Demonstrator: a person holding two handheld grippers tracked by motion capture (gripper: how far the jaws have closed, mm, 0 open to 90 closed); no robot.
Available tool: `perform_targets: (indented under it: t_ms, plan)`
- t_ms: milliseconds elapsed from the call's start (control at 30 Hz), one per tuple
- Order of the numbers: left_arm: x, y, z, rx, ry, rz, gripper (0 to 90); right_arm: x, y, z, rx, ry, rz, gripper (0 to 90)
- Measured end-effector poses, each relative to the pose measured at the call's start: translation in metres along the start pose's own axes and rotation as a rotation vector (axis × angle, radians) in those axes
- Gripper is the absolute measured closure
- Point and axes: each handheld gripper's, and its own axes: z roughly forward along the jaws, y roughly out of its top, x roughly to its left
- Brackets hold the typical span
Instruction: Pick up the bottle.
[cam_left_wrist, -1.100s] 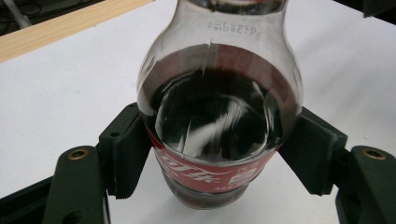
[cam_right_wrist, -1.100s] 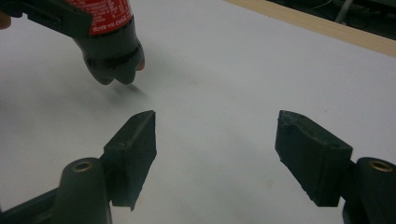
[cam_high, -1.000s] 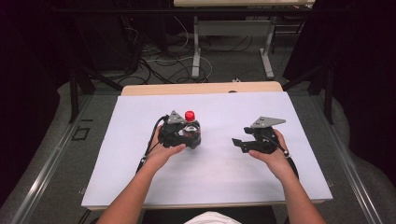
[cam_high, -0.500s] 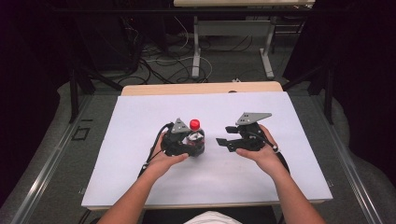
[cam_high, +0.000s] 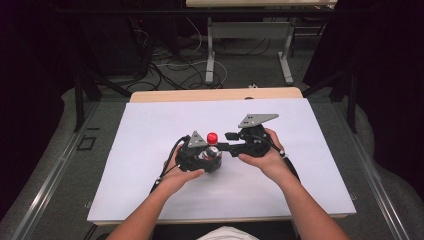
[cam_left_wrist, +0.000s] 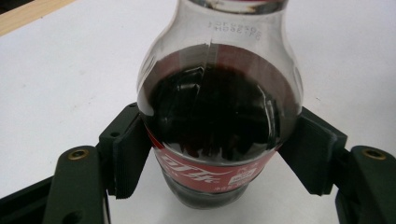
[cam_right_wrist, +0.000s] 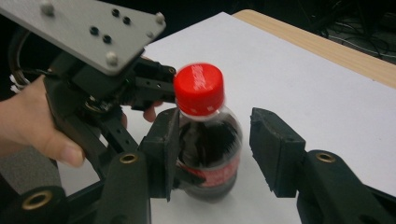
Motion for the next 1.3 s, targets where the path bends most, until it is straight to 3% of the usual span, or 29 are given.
perform_targets:
  t_ms: [33, 100, 267, 400, 767, 1000, 1300]
  plan:
    - [0.001, 0.000, -0.001, 0.017, -0.012, 0.005, 30.3, 0.001, 0.001, 0.001, -0.002, 0.009, 0.002, 54.2]
    - [-0.002, -0.001, 0.001, 0.005, -0.009, -0.012, 30.3, 0.004, 0.004, 0.004, -0.002, 0.009, -0.004, 55.6]
    - [-0.003, 0.000, 0.002, 0.016, -0.017, 0.010, 30.3, 0.007, 0.008, 0.010, -0.007, 0.015, -0.002, 57.3]
    - [-0.005, 0.001, 0.002, 0.010, -0.022, 0.018, 30.3, 0.008, 0.009, 0.015, -0.001, -0.013, -0.010, 57.3]
    - [-0.012, 0.004, 0.001, 0.026, -0.050, 0.035, 30.3, 0.012, 0.011, 0.027, 0.008, -0.022, -0.018, 57.2]
    - [-0.014, 0.003, 0.002, 0.016, -0.042, 0.042, 30.3, 0.014, 0.011, 0.029, 0.008, -0.038, -0.032, 60.3]
    - [-0.014, 0.003, 0.001, 0.021, -0.053, 0.048, 30.5, 0.012, 0.011, 0.028, 0.011, -0.008, -0.060, 61.3]
